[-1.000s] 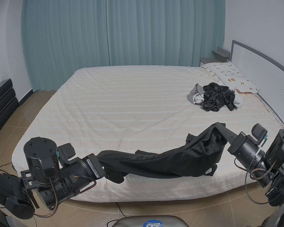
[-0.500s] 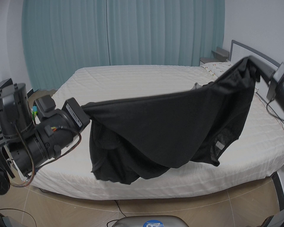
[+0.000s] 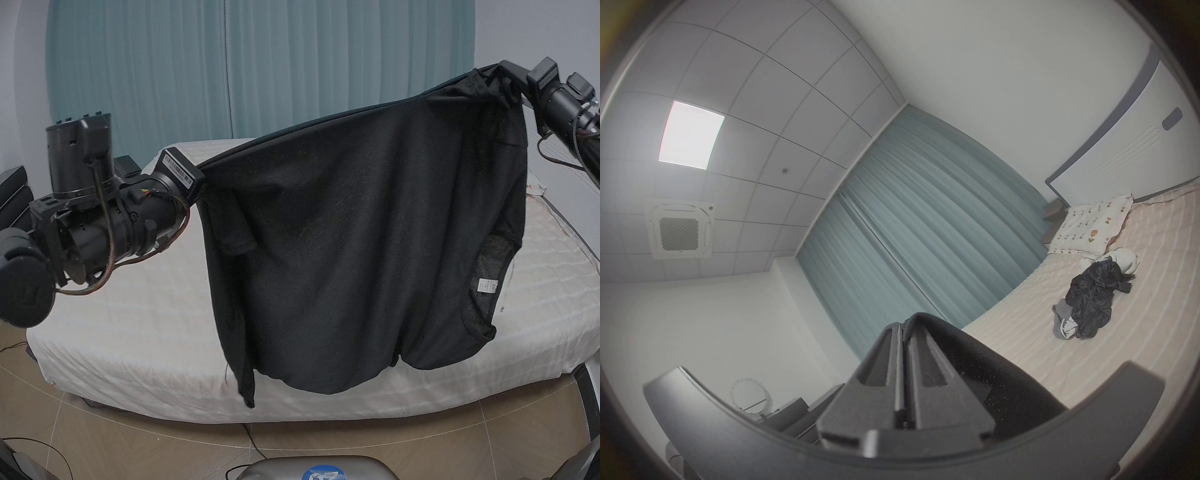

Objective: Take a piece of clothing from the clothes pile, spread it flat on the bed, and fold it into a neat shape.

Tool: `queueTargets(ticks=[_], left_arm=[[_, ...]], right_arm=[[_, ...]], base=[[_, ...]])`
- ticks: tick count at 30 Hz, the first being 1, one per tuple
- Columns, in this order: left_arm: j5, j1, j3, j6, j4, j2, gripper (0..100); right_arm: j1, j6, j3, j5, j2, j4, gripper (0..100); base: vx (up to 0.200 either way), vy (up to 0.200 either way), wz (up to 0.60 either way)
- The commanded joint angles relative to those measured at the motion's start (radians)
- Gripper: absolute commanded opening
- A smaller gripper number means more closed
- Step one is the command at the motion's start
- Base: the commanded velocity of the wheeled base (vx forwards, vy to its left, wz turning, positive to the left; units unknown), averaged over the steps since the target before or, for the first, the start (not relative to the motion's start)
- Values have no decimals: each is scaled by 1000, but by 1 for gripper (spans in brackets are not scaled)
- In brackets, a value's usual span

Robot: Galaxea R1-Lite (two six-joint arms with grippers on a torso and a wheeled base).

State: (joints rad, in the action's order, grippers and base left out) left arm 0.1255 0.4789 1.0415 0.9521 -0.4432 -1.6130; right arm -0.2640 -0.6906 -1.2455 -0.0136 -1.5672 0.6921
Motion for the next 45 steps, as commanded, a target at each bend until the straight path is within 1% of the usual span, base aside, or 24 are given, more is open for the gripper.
queueTargets(ticks=[1,3,4,5,7,8,10,11,17,25,28,35,45], left_arm=[[-40,-48,61,33,-2,-185,0],[-57,-62,88,60,-5,-237,0],[-57,-62,88,60,-5,-237,0],[-70,-72,117,76,-5,-283,0],[-75,-83,134,77,-5,-312,0],[-75,-94,163,77,-5,-358,0],[-75,-102,192,79,-5,-393,0],[-75,-111,226,79,-5,-439,0],[-63,-118,345,74,-6,-578,0],[-52,-118,446,73,-6,-686,0],[-18,-118,454,74,-3,-700,0],[-10,-122,443,60,9,-711,0],[-18,-125,460,65,-5,-722,0]], right_arm=[[39,8,-111,-19,-237,14,0],[40,8,-149,-32,-312,60,0],[40,8,-149,-32,-312,60,0],[39,13,-163,-43,-370,107,0],[35,25,-169,-48,-404,132,0],[32,59,-183,-55,-456,164,0],[32,85,-199,-66,-494,187,0],[32,100,-232,-83,-540,213,0],[28,112,-341,-152,-668,218,0],[29,117,-354,-192,-752,227,0],[32,117,-357,-212,-771,227,0],[35,117,-347,-212,-774,227,0],[35,117,-342,-213,-794,227,0]], base=[[200,0,0],[200,0,0],[200,0,0],[200,0,0],[0,0,0],[0,0,0],[0,0,0],[0,0,0],[0,0,0],[0,0,0],[0,0,0],[0,0,0],[200,0,0]])
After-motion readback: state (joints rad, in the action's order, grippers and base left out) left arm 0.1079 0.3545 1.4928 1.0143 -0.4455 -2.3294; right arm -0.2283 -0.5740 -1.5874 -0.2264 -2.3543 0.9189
